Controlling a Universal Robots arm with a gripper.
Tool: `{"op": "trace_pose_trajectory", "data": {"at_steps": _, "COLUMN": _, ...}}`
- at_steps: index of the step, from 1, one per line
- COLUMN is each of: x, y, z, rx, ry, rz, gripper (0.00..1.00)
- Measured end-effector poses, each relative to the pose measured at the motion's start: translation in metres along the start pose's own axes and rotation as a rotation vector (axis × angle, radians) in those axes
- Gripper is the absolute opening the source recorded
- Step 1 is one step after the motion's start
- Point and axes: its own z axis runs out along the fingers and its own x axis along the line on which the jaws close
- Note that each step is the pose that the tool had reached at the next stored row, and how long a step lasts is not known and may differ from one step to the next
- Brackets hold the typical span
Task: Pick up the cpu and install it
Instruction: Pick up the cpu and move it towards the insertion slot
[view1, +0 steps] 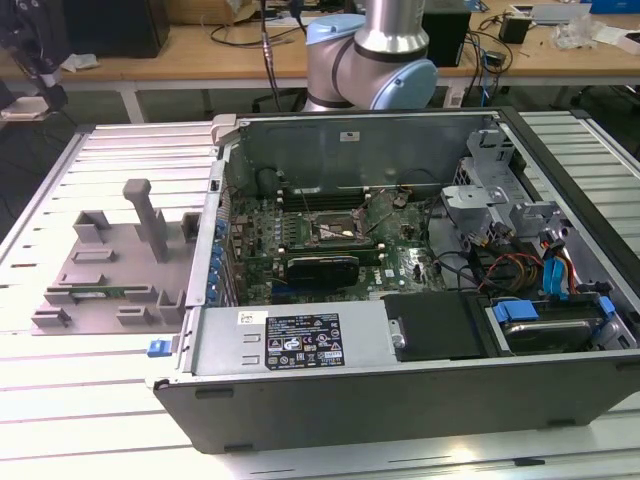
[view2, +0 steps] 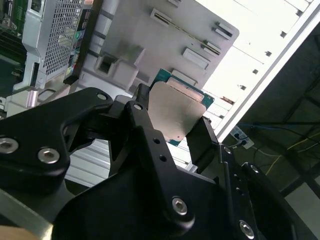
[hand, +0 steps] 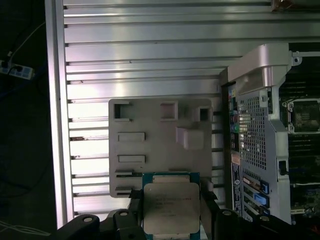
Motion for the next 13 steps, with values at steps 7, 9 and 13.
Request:
{"op": "trace_pose_trajectory", "data": {"at_steps": 7, "x": -0.0223, "y": 0.0011, "z": 0.0010, "rx": 0.0000, "ry": 0.0000, "rz": 0.000, "gripper": 0.54}}
{"op": "trace_pose_trajectory", "data": {"at_steps": 9, "x": -0.0282, "y": 0.0014, "z": 0.0012, "rx": 0.0001, "ry": 0.0001, "rz": 0.000, "gripper": 0.54}}
{"op": "trace_pose_trajectory", "data": {"at_steps": 13, "x": -0.0393, "y": 0.0019, "z": 0.0018, "rx": 0.0001, "ry": 0.0000, "rz": 0.000, "gripper": 0.54}}
